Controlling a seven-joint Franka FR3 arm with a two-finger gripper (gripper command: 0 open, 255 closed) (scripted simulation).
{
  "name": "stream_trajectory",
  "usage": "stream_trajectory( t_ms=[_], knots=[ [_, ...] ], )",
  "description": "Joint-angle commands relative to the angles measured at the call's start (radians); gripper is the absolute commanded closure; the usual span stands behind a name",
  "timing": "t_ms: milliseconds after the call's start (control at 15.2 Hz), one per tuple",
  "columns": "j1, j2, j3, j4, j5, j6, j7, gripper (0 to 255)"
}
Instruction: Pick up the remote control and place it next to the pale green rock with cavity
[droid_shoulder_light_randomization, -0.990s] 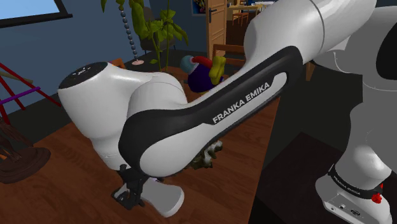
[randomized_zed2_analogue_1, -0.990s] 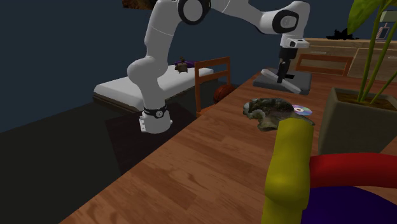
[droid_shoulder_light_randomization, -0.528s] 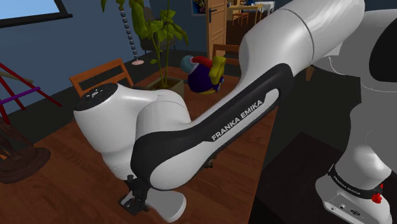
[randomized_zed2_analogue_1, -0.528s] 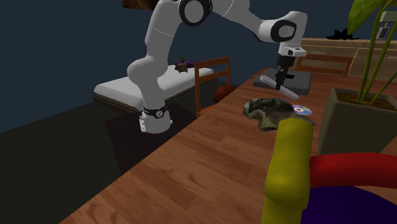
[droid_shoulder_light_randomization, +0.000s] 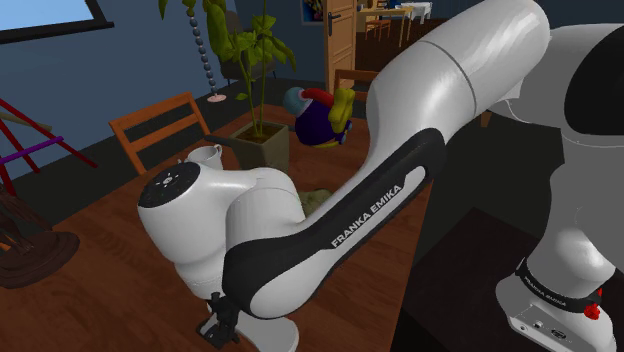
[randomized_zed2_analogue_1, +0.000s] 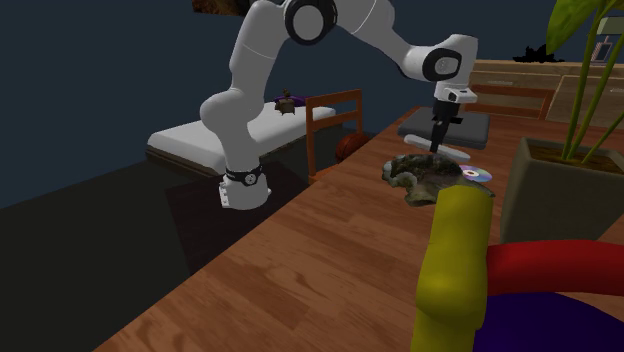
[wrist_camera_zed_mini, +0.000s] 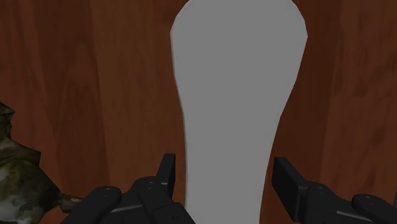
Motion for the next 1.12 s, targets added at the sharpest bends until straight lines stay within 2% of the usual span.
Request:
stream_trajectory(
  t_ms=[0, 396, 462, 792, 1056],
  knots=[
    [0.001, 0.006, -0.002, -0.001, -0.002, 0.006, 0.001, 255],
    [0.000, 0.006, -0.002, -0.001, -0.002, 0.006, 0.001, 255],
    [0.001, 0.006, -0.002, 0.000, -0.002, 0.005, 0.001, 0],
    [0.000, 0.006, -0.002, -0.001, -0.002, 0.006, 0.001, 0],
    [-0.002, -0.037, 0.011, 0.066, 0.021, -0.100, -0.014, 0]
  ],
)
